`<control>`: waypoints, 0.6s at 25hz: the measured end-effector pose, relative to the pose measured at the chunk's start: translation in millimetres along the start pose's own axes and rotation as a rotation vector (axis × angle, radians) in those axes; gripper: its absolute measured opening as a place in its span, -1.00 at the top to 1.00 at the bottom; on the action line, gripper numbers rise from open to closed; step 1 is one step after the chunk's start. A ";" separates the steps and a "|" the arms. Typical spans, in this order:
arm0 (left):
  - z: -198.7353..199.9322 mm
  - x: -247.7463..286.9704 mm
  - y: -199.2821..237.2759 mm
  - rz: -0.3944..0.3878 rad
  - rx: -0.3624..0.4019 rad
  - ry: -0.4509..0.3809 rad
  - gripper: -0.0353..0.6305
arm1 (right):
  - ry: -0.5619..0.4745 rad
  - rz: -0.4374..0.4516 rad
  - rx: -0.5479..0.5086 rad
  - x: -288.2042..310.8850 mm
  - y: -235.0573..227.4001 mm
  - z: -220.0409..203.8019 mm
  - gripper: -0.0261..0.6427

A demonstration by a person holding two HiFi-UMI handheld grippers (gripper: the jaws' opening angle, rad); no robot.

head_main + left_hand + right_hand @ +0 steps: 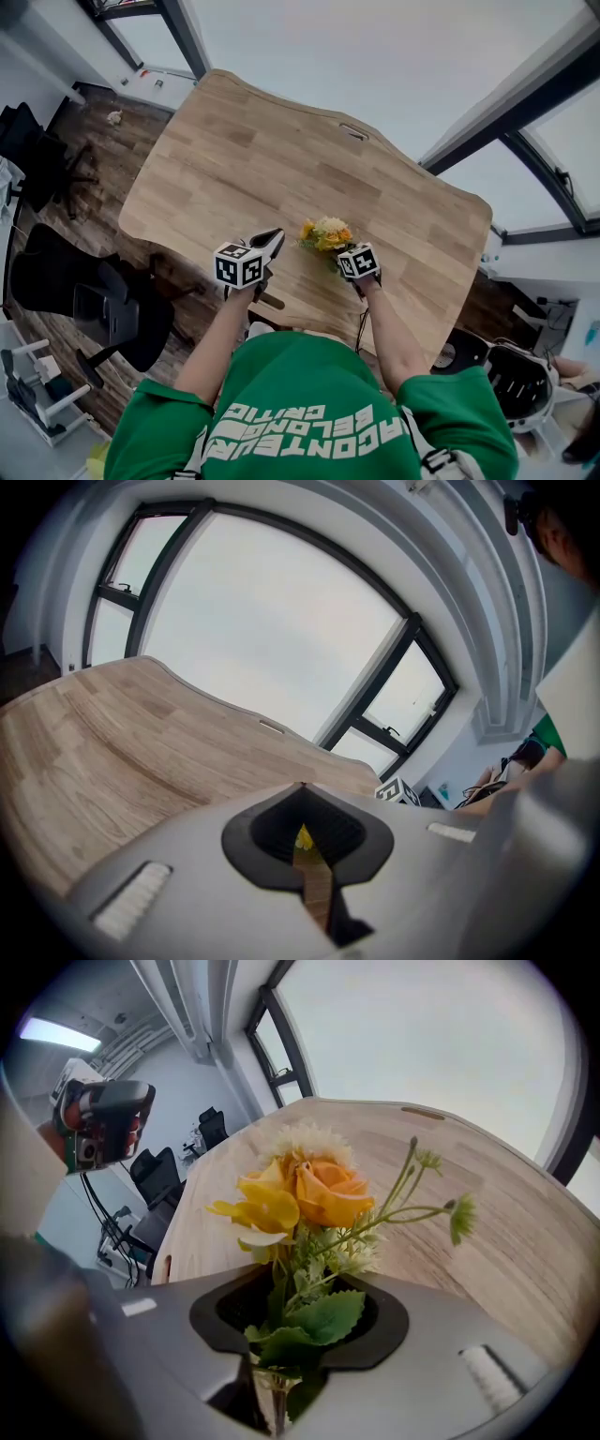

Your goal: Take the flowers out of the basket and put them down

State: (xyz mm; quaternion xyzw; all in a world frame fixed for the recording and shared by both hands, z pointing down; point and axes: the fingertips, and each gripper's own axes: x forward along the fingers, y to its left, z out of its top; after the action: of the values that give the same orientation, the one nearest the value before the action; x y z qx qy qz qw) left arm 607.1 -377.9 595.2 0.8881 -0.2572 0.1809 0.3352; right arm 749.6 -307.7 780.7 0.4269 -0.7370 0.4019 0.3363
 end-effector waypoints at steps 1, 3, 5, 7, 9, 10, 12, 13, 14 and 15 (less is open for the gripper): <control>0.5 2.4 0.9 0.002 -0.001 0.001 0.86 | 0.010 -0.005 -0.002 2.3 -3.4 -1.2 0.41; 3.5 7.1 2.2 0.007 -0.005 0.003 0.86 | 0.028 -0.009 -0.012 6.0 -8.6 -1.7 0.37; 8.9 15.8 0.9 0.011 -0.010 0.005 0.86 | 0.039 -0.007 -0.021 6.2 -16.9 0.8 0.33; 13.1 23.6 -2.1 0.009 -0.011 0.006 0.86 | 0.037 -0.006 -0.027 4.2 -24.4 3.3 0.28; 15.3 25.7 -3.7 0.005 -0.007 0.005 0.86 | 0.025 -0.009 -0.033 0.6 -26.4 5.8 0.21; 16.1 25.5 -3.8 0.002 -0.004 0.005 0.86 | 0.017 -0.011 -0.035 -1.9 -26.1 7.4 0.17; 17.0 24.6 -3.7 -0.002 0.000 0.007 0.86 | -0.003 -0.015 -0.037 -7.5 -25.2 9.7 0.10; 17.0 24.1 -3.8 -0.004 0.001 0.008 0.86 | -0.015 -0.018 -0.036 -10.4 -24.8 10.3 0.08; 16.9 23.7 -4.2 -0.007 0.001 0.008 0.86 | -0.029 -0.023 -0.035 -13.8 -24.9 10.6 0.05; 16.8 23.5 -5.0 -0.011 0.002 0.008 0.86 | -0.042 -0.031 -0.032 -18.0 -25.3 10.7 0.02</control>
State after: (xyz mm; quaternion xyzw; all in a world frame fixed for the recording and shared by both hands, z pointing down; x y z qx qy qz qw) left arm 631.3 -394.2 592.4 0.8890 -0.2510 0.1830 0.3363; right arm 778.1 -318.6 768.5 0.4413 -0.7435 0.3759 0.3335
